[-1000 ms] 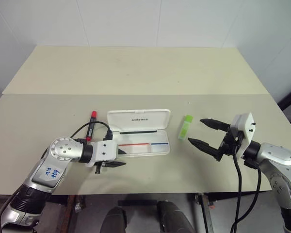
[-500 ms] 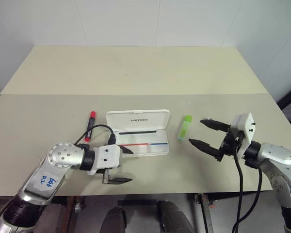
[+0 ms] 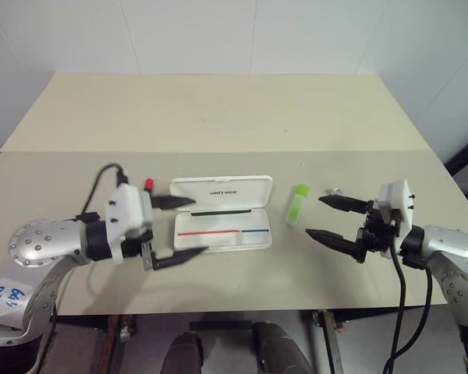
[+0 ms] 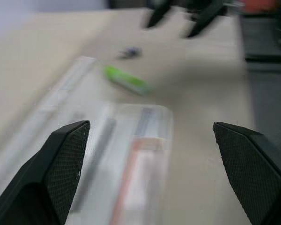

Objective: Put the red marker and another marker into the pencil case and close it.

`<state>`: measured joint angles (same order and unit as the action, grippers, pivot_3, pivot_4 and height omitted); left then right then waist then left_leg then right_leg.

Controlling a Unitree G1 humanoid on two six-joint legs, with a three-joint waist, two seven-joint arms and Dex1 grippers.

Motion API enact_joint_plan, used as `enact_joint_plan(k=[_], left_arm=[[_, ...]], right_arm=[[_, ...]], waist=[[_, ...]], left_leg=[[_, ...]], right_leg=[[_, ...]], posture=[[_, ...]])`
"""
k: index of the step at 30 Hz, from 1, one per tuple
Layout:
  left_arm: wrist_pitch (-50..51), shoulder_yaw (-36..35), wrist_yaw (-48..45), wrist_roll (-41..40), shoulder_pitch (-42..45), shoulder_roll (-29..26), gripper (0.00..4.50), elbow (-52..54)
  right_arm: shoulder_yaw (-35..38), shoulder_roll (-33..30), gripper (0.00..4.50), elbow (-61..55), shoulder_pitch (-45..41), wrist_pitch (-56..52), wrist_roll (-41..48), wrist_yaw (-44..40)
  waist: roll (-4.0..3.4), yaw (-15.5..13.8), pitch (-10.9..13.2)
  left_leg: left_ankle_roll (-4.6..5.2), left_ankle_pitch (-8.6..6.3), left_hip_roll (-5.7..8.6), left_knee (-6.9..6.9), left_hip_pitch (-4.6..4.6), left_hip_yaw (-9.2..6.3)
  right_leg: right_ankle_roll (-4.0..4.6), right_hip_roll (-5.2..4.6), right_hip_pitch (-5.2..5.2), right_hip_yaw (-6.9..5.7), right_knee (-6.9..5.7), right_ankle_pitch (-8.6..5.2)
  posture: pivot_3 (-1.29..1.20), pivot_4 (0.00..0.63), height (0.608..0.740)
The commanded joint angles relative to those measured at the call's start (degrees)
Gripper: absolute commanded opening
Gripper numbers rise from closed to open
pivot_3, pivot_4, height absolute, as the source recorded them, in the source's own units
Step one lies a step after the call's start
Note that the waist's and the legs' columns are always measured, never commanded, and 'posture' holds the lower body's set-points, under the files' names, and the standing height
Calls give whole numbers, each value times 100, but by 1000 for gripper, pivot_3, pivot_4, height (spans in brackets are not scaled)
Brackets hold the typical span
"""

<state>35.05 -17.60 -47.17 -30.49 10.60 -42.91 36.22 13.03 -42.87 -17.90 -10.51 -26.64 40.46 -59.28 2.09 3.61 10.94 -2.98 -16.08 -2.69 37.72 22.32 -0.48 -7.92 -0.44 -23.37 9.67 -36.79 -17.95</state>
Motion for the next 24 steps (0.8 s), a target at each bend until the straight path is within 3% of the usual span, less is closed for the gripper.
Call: enact_joint_plan(k=[1, 13, 18, 24], left_arm=[[-93, -350, 771, 393, 89, 86, 4465, -302], [183, -265, 3193, 1804, -325, 997, 4465, -489], [-11, 210, 3658, 2131, -177, 1589, 4465, -1223], [-308, 162, 3922, 2107, 104, 2109, 4465, -2185]], right_arm=[[267, -127, 4500, -137, -385, -144, 451, -119], [-143, -100, 4500, 163, -1497, -395, 643, -523], [-302, -2, 4500, 374, -1772, -320, 529, -573], [-263, -36, 4500, 291, -1630, -300, 437, -555]], waist=[[0, 9, 0], [1, -17, 0], [2, -45, -1], [3, -46, -1]], left_leg=[[0, 0, 0, 0, -4, 1], [-1, 0, 1, -44, 2, 1], [-1, 0, 3, -44, 2, 1], [-1, 0, 5, -44, 6, 0]], right_leg=[[0, 0, 2, 1, 0, 0], [-3, -8, -6, -3, 32, 2], [-3, -11, -5, -4, 36, 3], [-5, -12, -7, -5, 37, 4]], posture=[[0, 150, 740], [0, 150, 740], [0, 150, 740], [0, 150, 740]])
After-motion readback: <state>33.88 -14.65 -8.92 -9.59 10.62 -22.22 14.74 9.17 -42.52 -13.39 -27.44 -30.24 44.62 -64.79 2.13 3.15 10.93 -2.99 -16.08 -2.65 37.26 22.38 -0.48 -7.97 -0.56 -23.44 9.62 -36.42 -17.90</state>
